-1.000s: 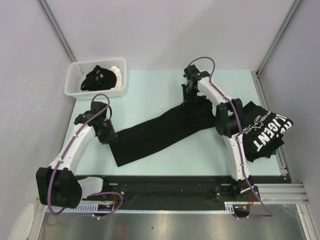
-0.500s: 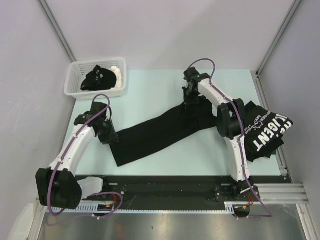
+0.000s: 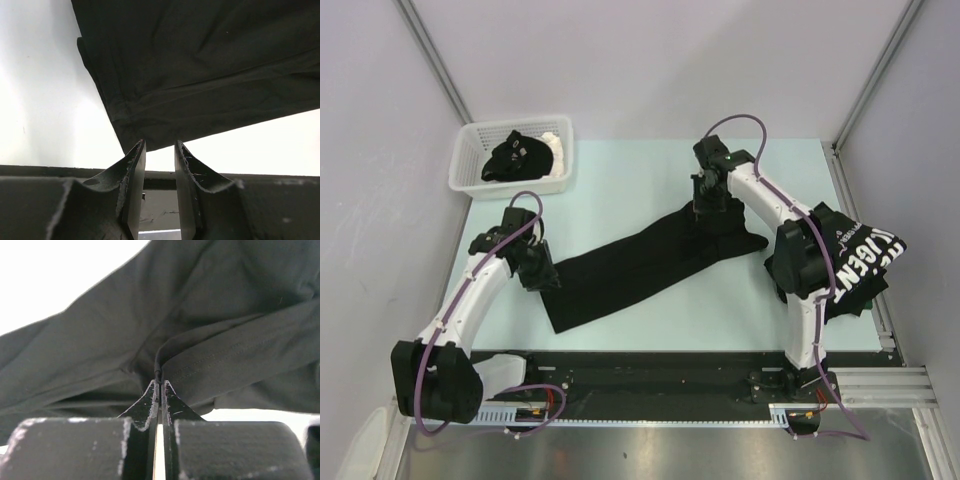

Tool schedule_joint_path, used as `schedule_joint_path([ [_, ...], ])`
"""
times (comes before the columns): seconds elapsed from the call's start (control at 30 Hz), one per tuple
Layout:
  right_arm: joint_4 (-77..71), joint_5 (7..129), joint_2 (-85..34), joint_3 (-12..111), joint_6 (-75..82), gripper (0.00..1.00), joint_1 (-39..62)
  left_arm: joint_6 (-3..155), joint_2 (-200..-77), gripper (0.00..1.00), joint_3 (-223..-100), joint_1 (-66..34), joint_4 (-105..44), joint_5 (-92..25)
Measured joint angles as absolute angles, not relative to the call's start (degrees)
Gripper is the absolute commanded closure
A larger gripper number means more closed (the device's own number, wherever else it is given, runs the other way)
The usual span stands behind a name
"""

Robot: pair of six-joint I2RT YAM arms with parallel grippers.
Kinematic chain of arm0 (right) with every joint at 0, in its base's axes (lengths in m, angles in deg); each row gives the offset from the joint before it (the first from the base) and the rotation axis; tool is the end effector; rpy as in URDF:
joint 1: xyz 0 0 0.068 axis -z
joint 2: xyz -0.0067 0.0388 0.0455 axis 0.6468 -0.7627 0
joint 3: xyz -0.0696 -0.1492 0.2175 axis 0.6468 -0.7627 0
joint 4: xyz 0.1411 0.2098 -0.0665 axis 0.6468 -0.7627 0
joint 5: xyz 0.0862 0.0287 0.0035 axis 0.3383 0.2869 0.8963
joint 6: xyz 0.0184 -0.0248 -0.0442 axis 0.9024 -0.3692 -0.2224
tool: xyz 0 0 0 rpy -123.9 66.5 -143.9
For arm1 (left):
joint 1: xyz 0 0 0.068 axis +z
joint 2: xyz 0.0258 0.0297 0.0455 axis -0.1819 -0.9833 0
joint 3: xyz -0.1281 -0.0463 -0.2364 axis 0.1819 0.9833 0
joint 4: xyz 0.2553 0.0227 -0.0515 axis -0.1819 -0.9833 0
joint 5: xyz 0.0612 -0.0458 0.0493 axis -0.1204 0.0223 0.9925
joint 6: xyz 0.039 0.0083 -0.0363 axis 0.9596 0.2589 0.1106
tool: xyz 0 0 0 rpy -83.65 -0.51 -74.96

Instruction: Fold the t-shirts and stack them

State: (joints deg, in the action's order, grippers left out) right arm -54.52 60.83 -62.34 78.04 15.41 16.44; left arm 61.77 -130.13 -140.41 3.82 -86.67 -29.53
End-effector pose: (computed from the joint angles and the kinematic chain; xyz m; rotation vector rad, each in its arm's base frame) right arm 0.4035 0.1791 0.2493 -0.1268 2.7304 0.2392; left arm 0.2040 -0.0265 0.2467 -0.4462 2.7701 -0.2393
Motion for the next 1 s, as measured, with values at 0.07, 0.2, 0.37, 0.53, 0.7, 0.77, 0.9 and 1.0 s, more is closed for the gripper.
schedule_joint_path([
  [0.07,-54.32,60.75,-61.44,75.98,16.22,1.00,16.07,62.14,-129.97,0.66,-140.41,3.80,-86.65,-29.94],
  [0.2,-53.90,59.87,-59.59,71.13,17.94,1.00,15.02,62.64,-129.64,0.66,-140.41,3.78,-86.56,-30.42],
  [0.37,-53.82,58.60,-57.60,67.48,20.26,1.00,13.69,63.56,-129.43,0.66,-140.41,3.74,-86.24,-30.73],
  [0.53,-53.93,57.40,-56.55,65.93,22.16,1.00,12.70,64.26,-129.43,0.66,-140.41,3.74,-86.26,-30.82],
  [0.7,-54.71,56.62,-56.33,64.31,23.84,1.00,11.79,65.14,-129.43,0.66,-140.41,3.74,-86.26,-30.82],
  [0.77,-55.41,56.18,-56.35,63.98,24.28,1.00,11.52,65.33,-129.43,0.66,-140.41,3.74,-86.26,-30.82],
  [0.9,-56.00,55.54,-56.33,63.13,24.85,0.86,11.46,65.55,-129.36,0.66,-140.41,3.74,-86.26,-30.84],
  [1.0,-56.33,54.87,-56.35,62.45,25.48,0.67,11.42,65.53,-129.25,0.65,-140.41,3.74,-86.26,-31.25],
])
